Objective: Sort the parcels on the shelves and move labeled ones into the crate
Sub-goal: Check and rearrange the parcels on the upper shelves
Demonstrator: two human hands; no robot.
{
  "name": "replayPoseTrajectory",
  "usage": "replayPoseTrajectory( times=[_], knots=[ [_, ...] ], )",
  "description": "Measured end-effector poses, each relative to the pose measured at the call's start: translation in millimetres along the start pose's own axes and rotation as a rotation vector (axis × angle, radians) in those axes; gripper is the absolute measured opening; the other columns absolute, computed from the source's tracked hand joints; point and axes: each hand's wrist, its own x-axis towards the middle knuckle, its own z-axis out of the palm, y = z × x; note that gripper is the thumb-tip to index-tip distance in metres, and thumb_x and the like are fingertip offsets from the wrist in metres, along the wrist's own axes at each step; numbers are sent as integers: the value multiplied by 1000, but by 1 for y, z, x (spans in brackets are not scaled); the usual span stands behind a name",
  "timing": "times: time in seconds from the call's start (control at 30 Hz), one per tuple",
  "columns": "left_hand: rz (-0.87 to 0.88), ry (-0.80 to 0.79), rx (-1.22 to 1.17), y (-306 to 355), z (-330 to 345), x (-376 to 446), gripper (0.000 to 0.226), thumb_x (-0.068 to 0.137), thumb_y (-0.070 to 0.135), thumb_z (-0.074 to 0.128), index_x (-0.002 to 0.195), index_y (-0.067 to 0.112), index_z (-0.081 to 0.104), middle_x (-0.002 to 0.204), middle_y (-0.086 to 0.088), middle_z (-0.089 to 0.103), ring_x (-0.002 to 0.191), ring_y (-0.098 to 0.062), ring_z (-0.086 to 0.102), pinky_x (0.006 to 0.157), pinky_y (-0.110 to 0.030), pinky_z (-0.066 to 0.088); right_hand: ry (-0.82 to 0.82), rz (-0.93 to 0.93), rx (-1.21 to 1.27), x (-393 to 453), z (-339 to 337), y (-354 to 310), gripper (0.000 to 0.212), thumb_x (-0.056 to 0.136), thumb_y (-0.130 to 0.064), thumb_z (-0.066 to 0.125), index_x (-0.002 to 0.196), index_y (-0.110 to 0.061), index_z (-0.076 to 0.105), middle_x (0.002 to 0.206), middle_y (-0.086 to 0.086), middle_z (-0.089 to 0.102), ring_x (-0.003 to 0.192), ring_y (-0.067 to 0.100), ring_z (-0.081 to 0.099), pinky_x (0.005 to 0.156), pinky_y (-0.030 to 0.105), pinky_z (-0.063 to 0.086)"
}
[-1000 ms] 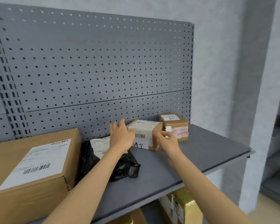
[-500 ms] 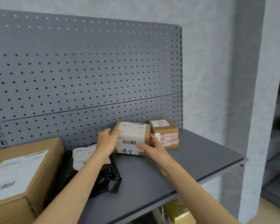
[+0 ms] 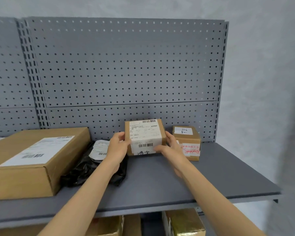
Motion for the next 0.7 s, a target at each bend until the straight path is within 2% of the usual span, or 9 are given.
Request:
replayPoseTrajectory(
  times=[0.13,0.2,0.3,0.37,0.43,0.47,0.53,0.6,0.7],
  knots=[
    [-4,-26,61,0,-1,7,23,93,10,49,113,11,61,118,-2,65,105,-16,59,92,-33,48,-58,79,-40,6,1,1,79,84,-1,60,149,-22,20,130,-9,50,112,8,48,89,20,35],
    [-15,-28,74,-1,2,12,18,94,9,45,103,13,61,113,-1,63,89,-9,58,74,-24,47,-64,106,-34,11,0,3,79,85,-3,60,150,-19,17,133,-8,49,113,9,47,93,21,33],
    [-30,4,107,0,12,18,33,94,7,45,127,7,49,107,2,53,79,-6,49,59,-15,35,-57,112,0,12,-1,1,72,88,-6,58,149,-13,21,135,-8,51,114,4,50,93,15,35],
    [6,60,235,5,20,23,44,94,10,46,137,6,38,127,-4,47,99,-14,48,71,-18,39,-32,27,-7,11,-3,-4,56,89,-3,57,141,-10,39,109,-19,59,90,-14,57,76,0,40],
    [98,94,398,13,31,26,53,94,14,47,143,10,29,147,-9,32,130,-23,33,100,-33,33,60,-102,-46,12,-8,-14,38,88,-3,59,125,-11,56,93,-21,59,84,-15,60,68,0,45],
    [158,92,441,18,39,26,54,94,16,47,144,12,27,149,-9,27,136,-23,25,106,-37,27,138,-173,-96,14,-12,-19,31,87,-7,61,117,-14,62,94,-19,61,91,-8,61,73,5,48],
    [296,39,475,25,57,23,50,94,18,46,142,17,31,149,-4,27,136,-20,27,107,-37,26,363,-311,-264,17,-20,-26,23,85,-15,64,107,-19,65,97,-17,60,99,5,58,83,16,47],
    [421,-105,463,30,75,19,44,96,18,44,139,18,37,149,0,30,136,-16,28,108,-29,23,610,-349,-456,19,-32,-28,32,84,-21,64,116,-20,60,110,-9,54,106,14,46,89,22,36],
    [431,-367,422,29,102,12,40,98,20,41,138,20,41,147,3,34,134,-10,30,102,-18,20,701,-36,-480,22,-56,-20,58,89,-35,56,139,-12,39,138,11,41,128,30,31,104,36,27]
  ],
)
